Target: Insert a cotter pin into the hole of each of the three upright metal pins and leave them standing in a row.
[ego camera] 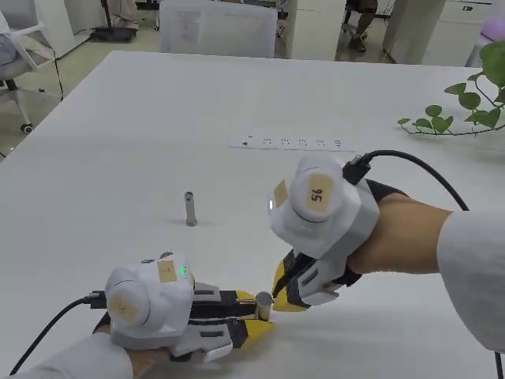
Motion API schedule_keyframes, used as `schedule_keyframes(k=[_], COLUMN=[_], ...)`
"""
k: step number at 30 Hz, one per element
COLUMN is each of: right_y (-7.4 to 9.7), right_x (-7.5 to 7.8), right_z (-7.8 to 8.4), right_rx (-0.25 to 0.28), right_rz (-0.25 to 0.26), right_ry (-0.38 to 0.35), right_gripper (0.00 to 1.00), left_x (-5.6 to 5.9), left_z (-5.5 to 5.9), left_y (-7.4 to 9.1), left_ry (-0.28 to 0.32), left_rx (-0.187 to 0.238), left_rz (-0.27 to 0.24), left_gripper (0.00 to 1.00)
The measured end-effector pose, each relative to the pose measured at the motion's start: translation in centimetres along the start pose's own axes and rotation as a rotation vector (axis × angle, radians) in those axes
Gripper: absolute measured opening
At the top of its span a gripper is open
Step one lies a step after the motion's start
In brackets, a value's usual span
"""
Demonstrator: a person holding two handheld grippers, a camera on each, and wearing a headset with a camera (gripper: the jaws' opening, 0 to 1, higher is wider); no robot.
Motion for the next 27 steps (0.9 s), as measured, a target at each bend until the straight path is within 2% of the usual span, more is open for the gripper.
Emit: schedule_keyframes(k=[9,15,20,27], right_y=[0.2,0.3,0.4,0.5], right_x=[0.0,-0.1,-0.2,-0.2], right_z=[0.4,0.8,1.4,1.8], right_rx=[0.017,0.036,0.045,0.068], right_rz=[0.005,0.012,0.016,0.024], right_ry=[-0.023,-0.055,-0.08,-0.113], right_gripper=[0.13,0.13,0.14,0.17], left_x=[-0.1,-0.2,-0.4,-0.2], left_z=[0.0,0.1,-0.3,-0.4], left_y=[-0.1,-0.1,0.1,1.1], left_ry=[-0.007,0.015,0.031,0.053], left_rx=[0.001,0.001,0.018,0.008], left_rz=[-0.001,-0.002,-0.009,-0.001], left_gripper=[0.11,0.12,0.17,0.23])
Point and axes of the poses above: the centre of the closed fingertips' face, and the gripper's own axes: y roughly backward along the fingers, x roughly to its right, z roughly out of its underside, the point moved 1 cm from there along y, roughly backward along the fingers, and after that the axes turned 6 degrees about x, right-handed, at the moved point
